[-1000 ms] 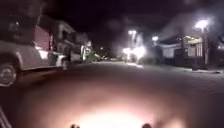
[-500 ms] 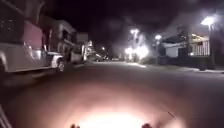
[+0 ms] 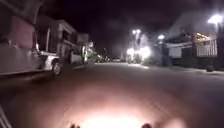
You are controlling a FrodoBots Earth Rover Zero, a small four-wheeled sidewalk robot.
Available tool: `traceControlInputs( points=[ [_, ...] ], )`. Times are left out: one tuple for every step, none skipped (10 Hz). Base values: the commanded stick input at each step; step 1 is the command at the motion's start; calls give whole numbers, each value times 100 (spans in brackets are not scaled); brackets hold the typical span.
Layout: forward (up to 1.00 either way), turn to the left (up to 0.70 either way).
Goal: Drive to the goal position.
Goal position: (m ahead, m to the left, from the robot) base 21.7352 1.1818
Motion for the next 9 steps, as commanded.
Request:
traceControlInputs(
  points=[
    [100,0],
    [100,0],
    [100,0],
    [100,0],
    [100,0],
    [100,0],
    [100,0],
    [100,0],
    [100,0]
  ],
)
